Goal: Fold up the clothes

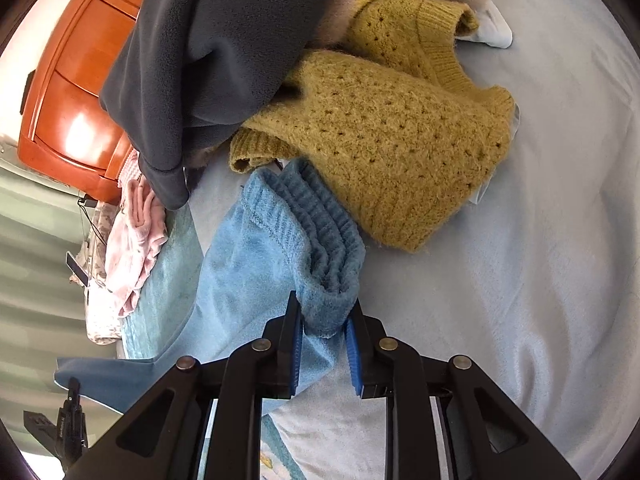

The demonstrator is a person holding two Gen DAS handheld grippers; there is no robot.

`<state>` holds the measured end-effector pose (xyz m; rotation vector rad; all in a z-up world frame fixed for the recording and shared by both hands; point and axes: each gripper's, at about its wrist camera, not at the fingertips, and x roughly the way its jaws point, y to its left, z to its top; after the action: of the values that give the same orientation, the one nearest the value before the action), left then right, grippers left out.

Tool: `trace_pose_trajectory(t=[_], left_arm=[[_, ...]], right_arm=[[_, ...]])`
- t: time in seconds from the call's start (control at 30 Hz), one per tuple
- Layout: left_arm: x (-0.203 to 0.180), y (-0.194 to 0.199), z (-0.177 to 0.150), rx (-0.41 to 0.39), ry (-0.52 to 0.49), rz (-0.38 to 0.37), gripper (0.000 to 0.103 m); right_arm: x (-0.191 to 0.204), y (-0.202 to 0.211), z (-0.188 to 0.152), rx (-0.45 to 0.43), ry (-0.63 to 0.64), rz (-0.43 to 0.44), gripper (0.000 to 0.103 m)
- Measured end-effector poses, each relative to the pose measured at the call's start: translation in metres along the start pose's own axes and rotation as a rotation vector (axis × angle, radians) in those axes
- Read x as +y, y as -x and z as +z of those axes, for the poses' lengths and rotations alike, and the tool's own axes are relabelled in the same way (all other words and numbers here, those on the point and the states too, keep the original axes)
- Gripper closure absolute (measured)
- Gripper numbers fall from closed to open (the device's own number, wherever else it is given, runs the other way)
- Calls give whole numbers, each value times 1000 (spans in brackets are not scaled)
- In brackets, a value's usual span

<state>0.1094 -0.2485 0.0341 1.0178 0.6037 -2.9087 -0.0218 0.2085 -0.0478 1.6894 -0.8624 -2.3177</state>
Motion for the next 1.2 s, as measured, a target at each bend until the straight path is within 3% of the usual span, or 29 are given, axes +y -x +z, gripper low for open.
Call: trace_pose_trajectory(t=[0.13, 0.23, 0.47, 0.53, 0.67, 0.8, 0.83, 1.03, 1.2], left_arm=[[-51, -52, -41, 154, -27, -51, 97], [-75, -81, -68, 254, -53, -33, 97], [-108, -110, -102, 367, -173, 11, 92], [-105, -108, -109, 387, -161, -22, 82], [-95, -95, -107, 376, -75, -135, 78], [-77, -77, -97, 291, 51, -239, 53], [-72, -75, -95, 277, 83, -258, 51], [-64, -102, -103, 363, 118, -227, 50], [-76, -117, -109, 426, 55, -246, 50]], right_arm=[[-3, -2, 0, 5, -9, 17, 81], [-9, 0, 0, 12, -14, 19, 81], [-14, -7, -2, 22, -35, 26, 80], [-14, -10, -3, 23, -41, 28, 80], [-17, -10, -4, 25, -52, 29, 80], [-17, -8, -4, 22, -61, 28, 80], [-17, -8, -5, 21, -62, 25, 80], [-14, -3, -6, 14, -74, 11, 80], [-10, -1, -6, 9, -84, -1, 80]])
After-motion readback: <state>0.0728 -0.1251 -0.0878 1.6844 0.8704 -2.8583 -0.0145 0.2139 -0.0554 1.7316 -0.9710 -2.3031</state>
